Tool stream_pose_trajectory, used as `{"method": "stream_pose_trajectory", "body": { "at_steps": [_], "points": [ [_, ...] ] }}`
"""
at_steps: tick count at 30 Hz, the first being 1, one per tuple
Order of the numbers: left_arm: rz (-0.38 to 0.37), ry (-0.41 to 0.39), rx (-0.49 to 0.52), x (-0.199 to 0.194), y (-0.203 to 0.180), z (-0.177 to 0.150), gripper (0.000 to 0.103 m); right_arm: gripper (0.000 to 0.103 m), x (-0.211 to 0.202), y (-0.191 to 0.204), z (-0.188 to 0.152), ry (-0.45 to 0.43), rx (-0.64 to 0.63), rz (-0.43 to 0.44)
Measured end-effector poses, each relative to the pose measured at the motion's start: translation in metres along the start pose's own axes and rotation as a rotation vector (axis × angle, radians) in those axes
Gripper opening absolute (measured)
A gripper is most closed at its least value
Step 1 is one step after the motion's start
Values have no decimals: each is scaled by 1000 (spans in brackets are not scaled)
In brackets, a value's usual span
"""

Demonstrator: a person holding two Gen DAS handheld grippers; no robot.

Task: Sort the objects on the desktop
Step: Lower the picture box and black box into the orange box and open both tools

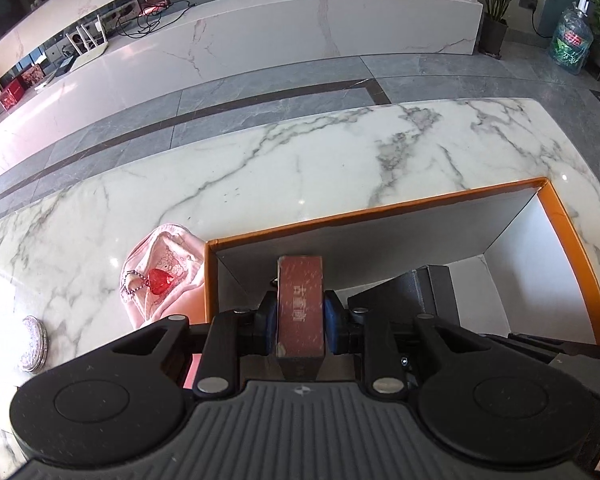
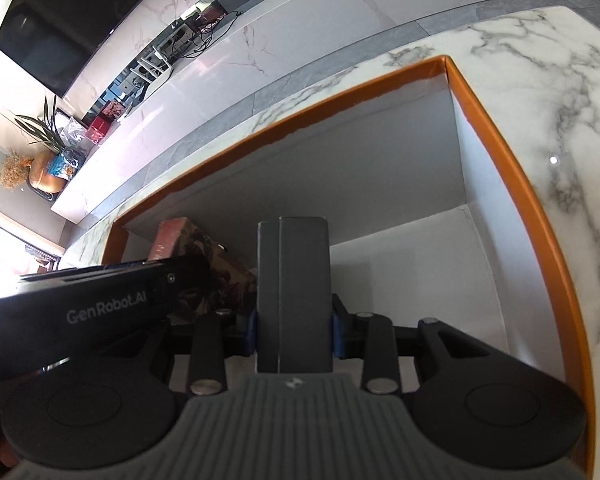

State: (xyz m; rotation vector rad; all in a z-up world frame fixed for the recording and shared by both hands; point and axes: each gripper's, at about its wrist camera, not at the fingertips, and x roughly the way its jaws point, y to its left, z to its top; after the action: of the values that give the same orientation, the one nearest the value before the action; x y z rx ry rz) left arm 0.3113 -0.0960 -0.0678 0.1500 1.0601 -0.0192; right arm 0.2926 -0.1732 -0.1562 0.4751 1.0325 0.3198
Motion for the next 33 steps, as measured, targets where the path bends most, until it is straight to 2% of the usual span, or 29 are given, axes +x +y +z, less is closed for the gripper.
{"method": "stream_pose_trajectory", "body": {
  "at_steps": [2, 6, 10, 12, 14, 17, 19, 22, 23, 26, 29, 33],
  "points": [
    [-4, -4, -7, -1, 1, 0, 28, 36, 0, 1, 0, 1, -12, -1],
    [-36, -24, -56, -14, 12, 4, 36, 36, 0, 4, 0, 7, -22, -17],
    [-149, -100, -99, -49, 29, 3, 38, 36, 1, 16, -2, 19, -24, -50],
    [-177, -139, -92, -65, 39, 0, 38, 36, 3, 23, -3, 34, -28, -51],
    [-198, -119, -63, -70, 48, -4, 38, 36, 7, 30, -2, 41, -32, -69],
    [-254, -88, -70, -69, 70, -15, 37, 36, 10, 44, 0, 38, -69, -100],
    [-297, -64, -73, -63, 82, -24, 35, 36, 13, 52, 4, 32, -99, -120],
    [-359, -39, -69, -56, 90, -35, 25, 36, 17, 64, 9, 27, -155, -146],
    [-380, -37, -75, -55, 90, -38, 18, 36, 19, 66, 10, 31, -171, -144],
    [-389, -66, -65, -55, 89, -46, 15, 38, 25, 67, 11, 61, -192, -129],
    [-418, -63, -82, -52, 95, -47, 13, 40, 33, 65, 8, 101, -213, -126],
    [-469, -84, -115, -53, 105, -51, 12, 44, 30, 62, 10, 104, -214, -94]
  ]
}}
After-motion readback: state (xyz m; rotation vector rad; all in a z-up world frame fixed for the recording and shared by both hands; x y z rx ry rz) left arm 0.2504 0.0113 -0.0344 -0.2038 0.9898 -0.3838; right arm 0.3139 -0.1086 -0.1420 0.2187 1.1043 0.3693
